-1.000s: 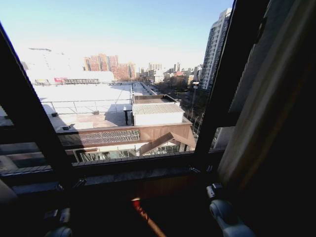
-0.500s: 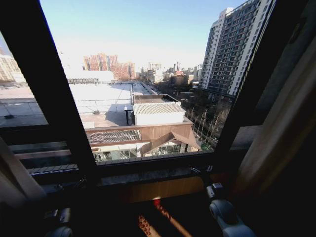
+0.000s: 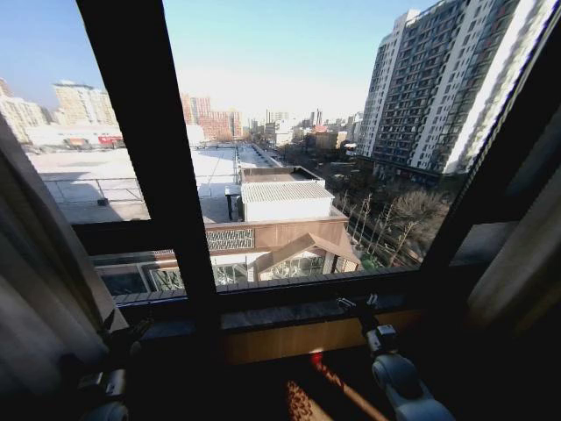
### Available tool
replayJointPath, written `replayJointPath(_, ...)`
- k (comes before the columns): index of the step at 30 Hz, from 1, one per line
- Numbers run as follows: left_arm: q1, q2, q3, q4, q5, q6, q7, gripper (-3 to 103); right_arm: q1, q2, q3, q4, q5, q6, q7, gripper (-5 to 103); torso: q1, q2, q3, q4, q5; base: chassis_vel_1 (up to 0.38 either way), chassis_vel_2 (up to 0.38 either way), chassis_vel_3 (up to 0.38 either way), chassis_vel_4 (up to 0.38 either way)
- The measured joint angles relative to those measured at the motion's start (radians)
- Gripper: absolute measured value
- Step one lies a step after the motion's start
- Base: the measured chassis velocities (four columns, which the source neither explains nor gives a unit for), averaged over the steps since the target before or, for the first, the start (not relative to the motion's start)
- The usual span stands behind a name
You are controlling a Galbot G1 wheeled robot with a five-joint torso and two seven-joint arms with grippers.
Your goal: Open the curtains by pulling them apart, changing their state from closed to fully open.
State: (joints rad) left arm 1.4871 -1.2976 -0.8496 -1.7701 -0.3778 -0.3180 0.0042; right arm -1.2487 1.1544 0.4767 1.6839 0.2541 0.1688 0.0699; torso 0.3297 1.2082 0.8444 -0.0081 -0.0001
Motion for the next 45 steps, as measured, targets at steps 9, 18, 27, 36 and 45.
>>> replayJointPath(9, 0.000, 0.000, 0.000, 0.000, 0.000, 0.000, 0.000, 100, 0.000, 0.000, 0.000, 0.000, 0.000, 0.000, 0.000, 100, 0.000, 0.000, 0.000, 0.0004, -0.0007, 0.218, 0.213, -0.205, -0.243)
replayJointPath(18, 0.000, 0.000, 0.001, 0.000, 0.000, 0.000, 0.000, 100, 0.000, 0.000, 0.001, 0.000, 0.000, 0.000, 0.000, 100, 0.000, 0.000, 0.000, -0.0002, 0.0007, -0.002, -0.024, 0.004, 0.019)
replayJointPath(27, 0.000, 0.000, 0.000, 0.000, 0.000, 0.000, 0.000, 100, 0.000, 0.000, 0.000, 0.000, 0.000, 0.000, 0.000, 100, 0.000, 0.000, 0.000, 0.0000, 0.0001, 0.112, 0.010, -0.100, -0.008)
replayJointPath(36, 0.000, 0.000, 0.000, 0.000, 0.000, 0.000, 0.000, 100, 0.000, 0.000, 0.000, 0.000, 0.000, 0.000, 0.000, 100, 0.000, 0.000, 0.000, 0.0000, 0.0001, 0.064, 0.014, -0.065, -0.025)
replayJointPath(45, 0.000, 0.000, 0.000, 0.000, 0.000, 0.000, 0.000, 100, 0.000, 0.000, 0.000, 0.000, 0.000, 0.000, 0.000, 100, 0.000, 0.000, 0.000, 0.0000, -0.0003, 0.000, 0.000, 0.000, 0.000)
